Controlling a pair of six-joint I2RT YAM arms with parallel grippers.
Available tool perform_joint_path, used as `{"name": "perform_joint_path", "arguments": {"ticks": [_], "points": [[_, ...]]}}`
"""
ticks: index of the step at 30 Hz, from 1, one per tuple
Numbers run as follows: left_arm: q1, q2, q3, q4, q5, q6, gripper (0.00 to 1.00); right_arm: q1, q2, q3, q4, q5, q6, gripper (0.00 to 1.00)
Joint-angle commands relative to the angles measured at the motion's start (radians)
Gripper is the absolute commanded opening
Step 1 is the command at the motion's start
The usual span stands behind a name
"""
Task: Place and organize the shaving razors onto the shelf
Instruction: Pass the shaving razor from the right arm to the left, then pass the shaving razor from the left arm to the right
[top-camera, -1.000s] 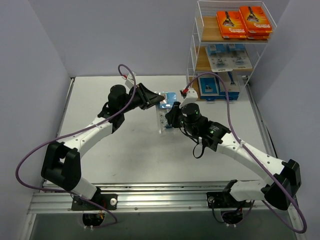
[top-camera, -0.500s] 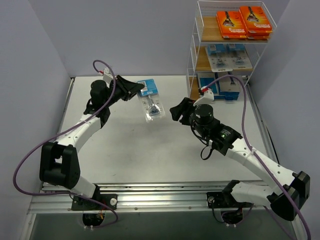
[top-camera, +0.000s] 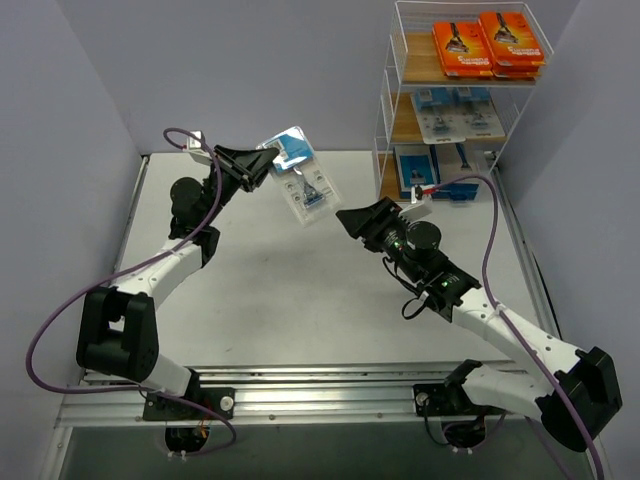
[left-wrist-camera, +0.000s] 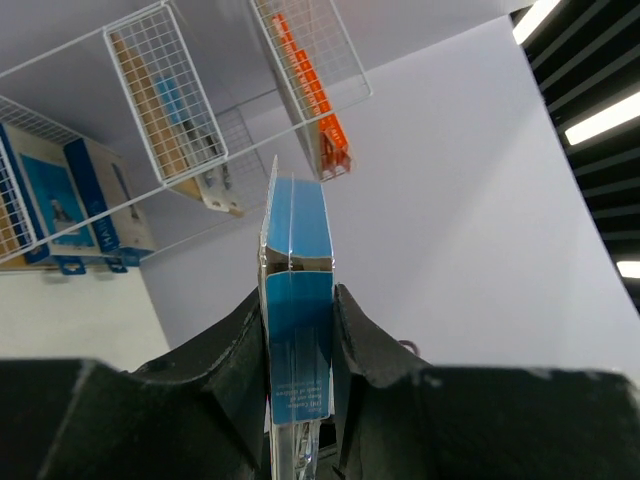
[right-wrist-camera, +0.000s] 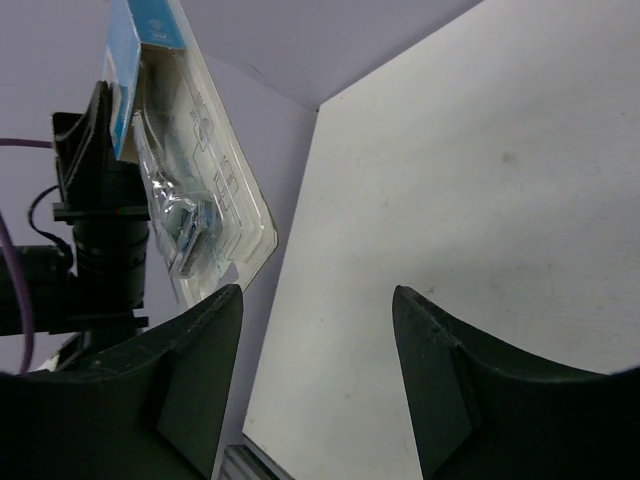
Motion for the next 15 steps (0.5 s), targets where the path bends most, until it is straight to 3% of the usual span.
{"name": "perform_joint_path", "arguments": {"ticks": [1,15], "points": [[0.001,-0.015,-0.017,0.260,-0.062,-0.131,0.02,-0.006,-0.055,-0.018,0.180,-0.053,0.050,0.57],[-0.014,-0.018,-0.057,0.337,-0.103,-0.188,0.02,-0.004,0.005,-0.027,0.398,-0.168,0.080,0.49]]}}
